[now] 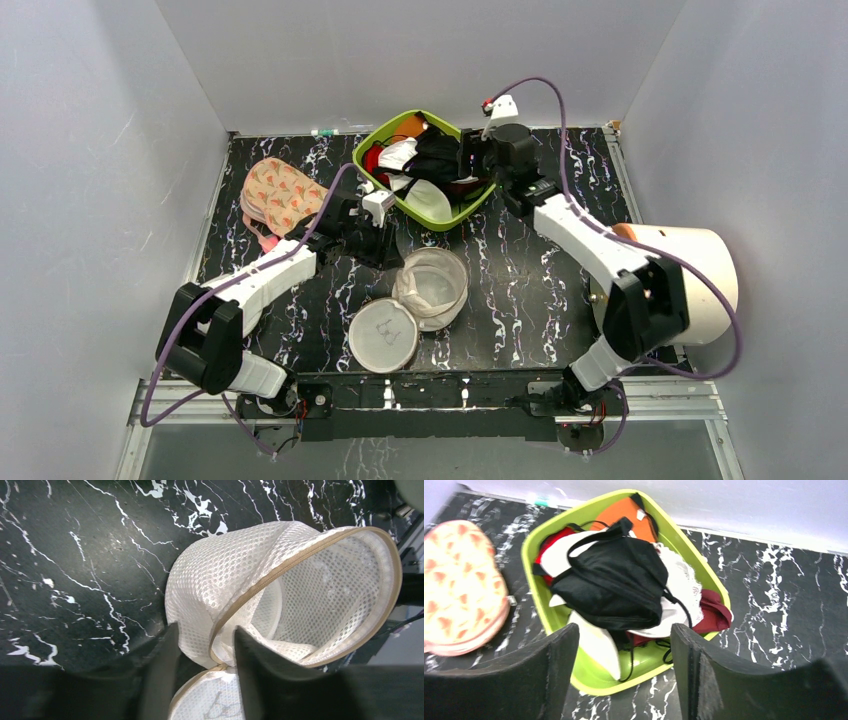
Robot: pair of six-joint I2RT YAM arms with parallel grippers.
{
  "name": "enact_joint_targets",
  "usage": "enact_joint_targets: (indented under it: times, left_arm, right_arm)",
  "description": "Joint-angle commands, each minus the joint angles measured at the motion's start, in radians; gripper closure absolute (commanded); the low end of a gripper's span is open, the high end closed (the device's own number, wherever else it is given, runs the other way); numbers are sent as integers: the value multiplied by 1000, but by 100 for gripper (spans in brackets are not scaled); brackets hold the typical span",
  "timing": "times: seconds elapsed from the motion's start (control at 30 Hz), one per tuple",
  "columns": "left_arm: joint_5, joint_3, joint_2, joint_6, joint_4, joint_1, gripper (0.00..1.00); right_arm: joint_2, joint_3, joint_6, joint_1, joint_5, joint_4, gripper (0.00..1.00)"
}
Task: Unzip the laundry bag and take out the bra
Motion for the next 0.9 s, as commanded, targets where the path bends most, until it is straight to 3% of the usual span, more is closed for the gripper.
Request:
enact_joint_targets:
  times: [0.0, 0.2, 0.43, 0.7, 0.87]
  left_arm:
    - [-43, 2, -110, 14, -11, -1, 36]
    - [-149, -15, -222, 31, -18, -2, 2]
    - [-382, -68, -400, 29, 20, -2, 2]
    - [-804, -151, -617, -20, 49, 5, 2]
    - [-860, -150, -650, -22, 37, 5, 2]
  right_arm:
    - [-136, -109, 6, 0, -140, -12, 30]
    - [-297, -229, -14, 6, -237, -56, 23]
    - [-436, -268, -91, 69, -350, -122, 20]
    - [-474, -348, -357, 495, -390, -167, 19]
    - [-415, -428, -573, 709, -411, -157, 22]
